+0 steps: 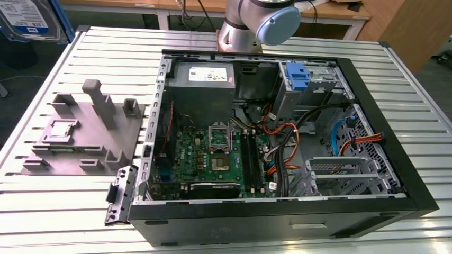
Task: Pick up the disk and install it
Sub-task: 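Pick up the disk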
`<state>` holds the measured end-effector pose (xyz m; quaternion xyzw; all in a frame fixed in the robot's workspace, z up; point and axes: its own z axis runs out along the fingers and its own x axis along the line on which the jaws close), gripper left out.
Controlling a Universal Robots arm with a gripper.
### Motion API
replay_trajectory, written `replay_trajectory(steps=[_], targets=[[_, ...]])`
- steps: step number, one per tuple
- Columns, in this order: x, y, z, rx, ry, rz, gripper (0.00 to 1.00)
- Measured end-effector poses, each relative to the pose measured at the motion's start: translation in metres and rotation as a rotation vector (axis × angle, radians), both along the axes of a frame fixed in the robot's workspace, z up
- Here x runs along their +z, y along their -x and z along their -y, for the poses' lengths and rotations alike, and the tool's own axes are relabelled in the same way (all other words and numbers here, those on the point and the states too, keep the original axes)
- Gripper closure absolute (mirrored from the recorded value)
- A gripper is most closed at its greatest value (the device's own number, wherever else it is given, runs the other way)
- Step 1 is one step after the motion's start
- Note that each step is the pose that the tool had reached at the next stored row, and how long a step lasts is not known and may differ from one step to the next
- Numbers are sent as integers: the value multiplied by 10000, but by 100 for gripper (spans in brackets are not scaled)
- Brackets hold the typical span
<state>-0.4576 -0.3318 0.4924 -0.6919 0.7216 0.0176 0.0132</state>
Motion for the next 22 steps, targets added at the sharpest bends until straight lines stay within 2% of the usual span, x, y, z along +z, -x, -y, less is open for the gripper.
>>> replay_trajectory(steps=[14, 19, 22], targets=[[-1, 0, 2, 0, -2, 0, 63], [-1, 0, 42, 0, -2, 1, 63], [-1, -7, 50, 0, -2, 2, 63]])
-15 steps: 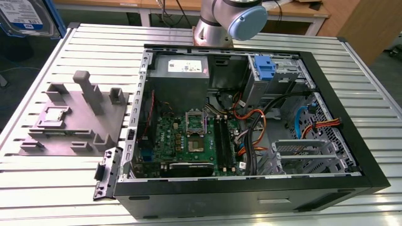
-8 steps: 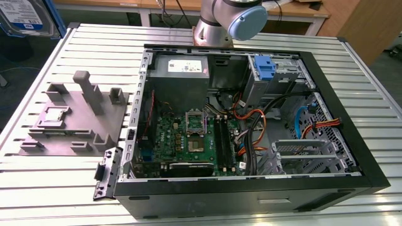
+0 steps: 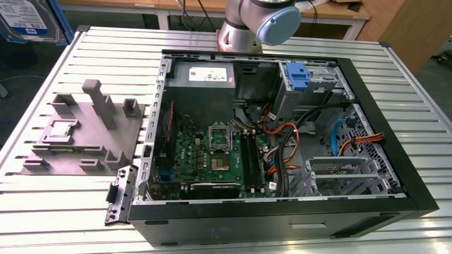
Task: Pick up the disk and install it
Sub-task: 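Pick up the disk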
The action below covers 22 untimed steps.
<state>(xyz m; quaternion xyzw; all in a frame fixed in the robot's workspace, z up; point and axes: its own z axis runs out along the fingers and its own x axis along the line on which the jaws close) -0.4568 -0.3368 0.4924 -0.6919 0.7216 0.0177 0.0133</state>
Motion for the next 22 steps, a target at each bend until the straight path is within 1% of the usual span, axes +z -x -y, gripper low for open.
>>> replay_trajectory(steps=[6, 12, 14, 17, 22], targets=[[0, -107, 1, 1, 0, 0, 63], [-1, -148, 2, -1, 0, 0, 63], [0, -150, 11, 1, 1, -2, 63], [0, -151, 40, 1, 0, -1, 63], [0, -151, 127, 0, 1, -1, 63]])
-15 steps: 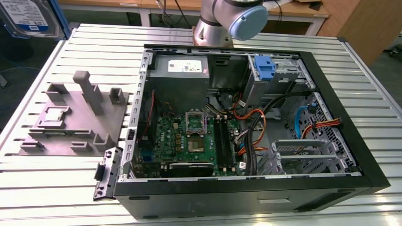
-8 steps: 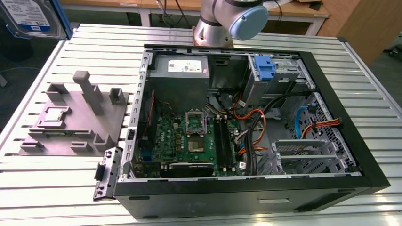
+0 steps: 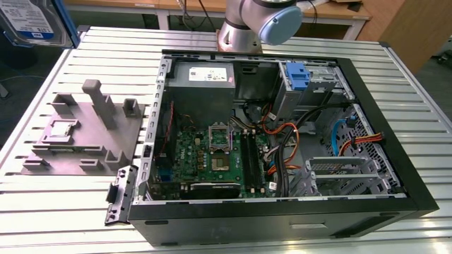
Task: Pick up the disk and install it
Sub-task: 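Pick up the disk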
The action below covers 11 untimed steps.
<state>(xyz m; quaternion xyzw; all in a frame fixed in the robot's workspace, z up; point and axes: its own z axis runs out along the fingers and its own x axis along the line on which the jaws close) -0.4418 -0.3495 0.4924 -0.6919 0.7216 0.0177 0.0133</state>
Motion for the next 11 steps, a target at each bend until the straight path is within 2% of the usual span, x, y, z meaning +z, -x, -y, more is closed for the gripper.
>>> replay_trajectory(steps=[4, 11], targets=[[-1, -9, 49, 1, 0, 1, 63], [-1, -105, 55, 1, 2, 1, 63]])
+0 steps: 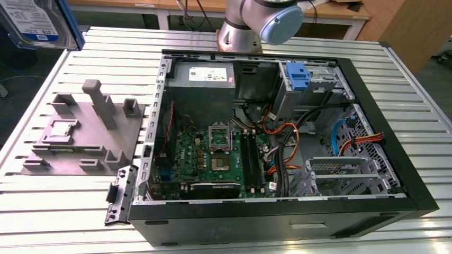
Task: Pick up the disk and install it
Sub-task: 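Pick up the disk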
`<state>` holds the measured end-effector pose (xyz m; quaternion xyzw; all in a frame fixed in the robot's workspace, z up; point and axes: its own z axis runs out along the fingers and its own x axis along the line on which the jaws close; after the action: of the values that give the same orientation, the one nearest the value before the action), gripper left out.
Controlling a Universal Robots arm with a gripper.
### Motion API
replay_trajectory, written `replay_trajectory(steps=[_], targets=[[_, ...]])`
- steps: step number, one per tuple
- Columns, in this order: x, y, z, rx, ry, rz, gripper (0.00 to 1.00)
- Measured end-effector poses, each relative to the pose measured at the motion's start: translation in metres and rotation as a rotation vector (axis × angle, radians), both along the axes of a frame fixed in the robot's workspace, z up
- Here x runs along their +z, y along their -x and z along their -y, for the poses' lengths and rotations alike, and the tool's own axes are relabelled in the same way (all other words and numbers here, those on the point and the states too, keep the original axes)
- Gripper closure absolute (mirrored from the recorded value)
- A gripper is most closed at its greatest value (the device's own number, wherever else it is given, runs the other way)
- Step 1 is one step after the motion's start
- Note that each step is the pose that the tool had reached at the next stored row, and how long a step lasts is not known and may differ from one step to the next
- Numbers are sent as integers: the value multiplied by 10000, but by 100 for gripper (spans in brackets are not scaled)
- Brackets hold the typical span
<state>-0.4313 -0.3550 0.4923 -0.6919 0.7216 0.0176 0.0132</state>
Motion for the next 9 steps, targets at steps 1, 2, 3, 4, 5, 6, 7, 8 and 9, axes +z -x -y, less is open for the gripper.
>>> replay_trajectory(steps=[1, 2, 3, 4, 5, 6, 7, 8, 9], targets=[[0, -8, 1, 0, 0, 1, 63], [0, -14, 1, 0, 0, 0, 63], [0, -22, 2, -1, 1, -1, 63], [0, -29, 4, 0, 0, 0, 63], [0, -36, 6, 0, 0, 0, 63], [0, -42, 7, 0, 0, 0, 63], [0, -49, 11, -1, 0, 0, 63], [0, -60, 14, -1, 0, 0, 63], [0, -74, 17, -1, 0, 0, 63]])
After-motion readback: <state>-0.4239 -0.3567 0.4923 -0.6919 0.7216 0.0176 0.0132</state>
